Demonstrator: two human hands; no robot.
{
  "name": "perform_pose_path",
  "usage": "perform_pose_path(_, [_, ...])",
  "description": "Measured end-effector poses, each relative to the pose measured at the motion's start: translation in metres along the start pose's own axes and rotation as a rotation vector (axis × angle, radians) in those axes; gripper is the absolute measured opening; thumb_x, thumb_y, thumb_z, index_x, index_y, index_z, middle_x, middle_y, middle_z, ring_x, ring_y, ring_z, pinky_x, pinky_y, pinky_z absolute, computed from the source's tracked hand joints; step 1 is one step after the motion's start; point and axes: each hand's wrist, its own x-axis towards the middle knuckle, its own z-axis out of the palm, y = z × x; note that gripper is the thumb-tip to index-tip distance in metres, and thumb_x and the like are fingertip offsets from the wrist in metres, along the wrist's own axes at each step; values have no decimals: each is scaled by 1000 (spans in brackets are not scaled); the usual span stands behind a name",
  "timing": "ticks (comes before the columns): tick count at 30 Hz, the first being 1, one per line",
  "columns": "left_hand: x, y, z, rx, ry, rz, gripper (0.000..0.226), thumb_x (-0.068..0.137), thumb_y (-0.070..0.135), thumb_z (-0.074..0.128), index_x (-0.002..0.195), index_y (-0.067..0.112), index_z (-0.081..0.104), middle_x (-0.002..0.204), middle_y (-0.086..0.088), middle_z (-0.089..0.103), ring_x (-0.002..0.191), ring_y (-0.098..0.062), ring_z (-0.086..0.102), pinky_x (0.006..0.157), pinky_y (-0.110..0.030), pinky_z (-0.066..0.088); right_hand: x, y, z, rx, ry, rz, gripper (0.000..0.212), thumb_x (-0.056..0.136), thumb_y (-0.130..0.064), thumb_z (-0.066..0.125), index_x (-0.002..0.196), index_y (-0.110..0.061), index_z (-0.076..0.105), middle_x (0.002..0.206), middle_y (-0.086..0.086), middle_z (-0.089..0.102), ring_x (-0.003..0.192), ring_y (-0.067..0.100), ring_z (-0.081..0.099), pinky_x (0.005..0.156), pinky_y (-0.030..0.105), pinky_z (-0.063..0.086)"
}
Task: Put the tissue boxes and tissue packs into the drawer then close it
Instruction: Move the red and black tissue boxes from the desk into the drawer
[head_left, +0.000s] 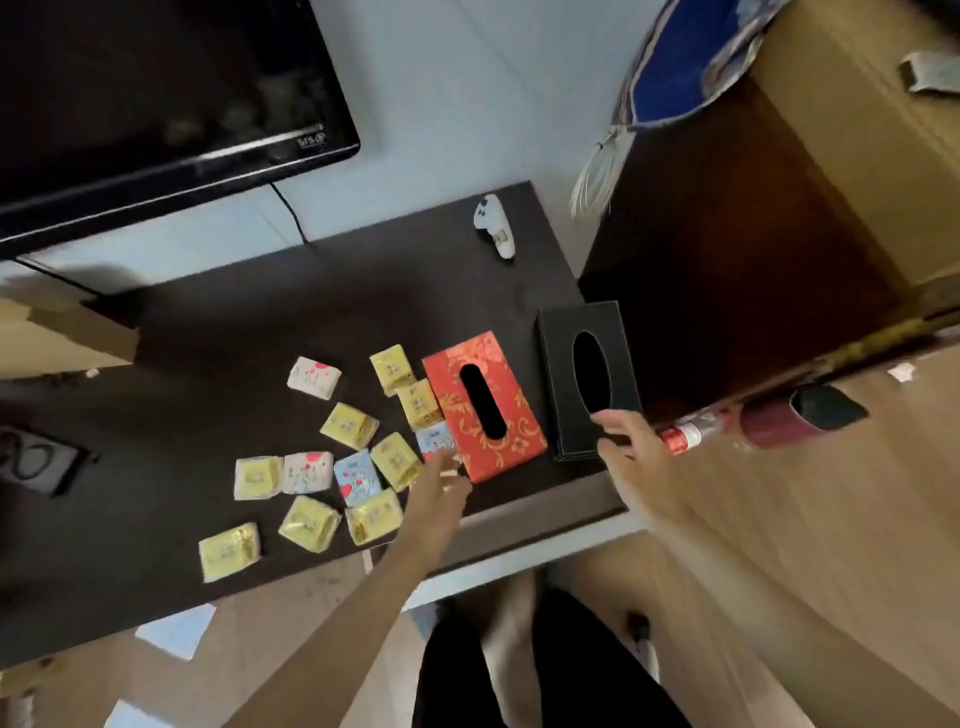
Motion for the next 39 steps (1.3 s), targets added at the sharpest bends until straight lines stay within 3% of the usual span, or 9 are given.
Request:
perform_pose_path(5, [62,41,21,140,302,221,59,88,15,57,144,16,40,144,-1,44,131,-18,43,109,-37,38,67,11,-1,-240,263,-49,54,92,-5,66,143,-13,47,149,7,45,137,24,41,109,36,41])
perform_pose_path(10, [107,37,45,161,395,170,81,83,12,62,151,11,18,154,-9,24,141,-29,28,114,-44,31,112,36,-1,-153,159,170,74,93,-19,70,155,-11,30,157,12,40,143,33,38,114,52,40])
perform_pose_path(13, [124,23,51,117,417,112,93,83,9,64,156,11,5,157,-9,24,142,-26,29,108,-30,30,127,49,6,-56,113,221,74,92,-23,71,154,-15,31,151,9,49,138,33,48,110,55,44])
perform_pose_path(16, [133,12,49,66,448,88,94,80,12,66,156,20,11,149,-1,43,130,-23,47,92,-32,41,133,60,9,-74,134,201,70,94,-24,69,153,-18,33,148,6,54,135,32,52,108,52,47])
perform_pose_path(20, [140,11,47,-48,474,43,86,80,15,70,153,20,25,144,1,49,131,-22,48,106,-39,41,138,68,11,-82,161,210,68,92,-25,70,152,-19,38,144,6,57,131,32,55,105,51,49])
perform_pose_path(27, [138,13,48,-179,559,54,80,71,10,76,144,21,45,122,6,64,105,-16,63,91,-32,53,139,68,13,30,248,234,59,84,-14,74,140,-20,56,127,4,69,118,28,63,97,43,53])
perform_pose_path(33, [103,-3,49,-163,491,259,68,69,17,74,131,35,53,107,18,69,94,0,67,84,-30,58,91,72,6,162,289,108,52,84,-9,73,128,-31,60,115,-9,71,106,9,66,61,8,50])
perform_pose_path(36, [74,-20,56,-188,471,292,78,72,21,76,141,37,45,108,26,66,97,7,64,87,-28,57,58,75,4,213,278,74,54,82,-7,72,120,-44,61,110,-12,73,103,2,69,67,12,56])
perform_pose_path(39, [50,-45,65,-219,496,322,80,73,22,77,144,35,42,111,26,66,101,8,63,92,-30,55,35,82,12,238,263,22,55,81,-4,71,126,-36,64,110,-11,75,103,2,70,75,11,56])
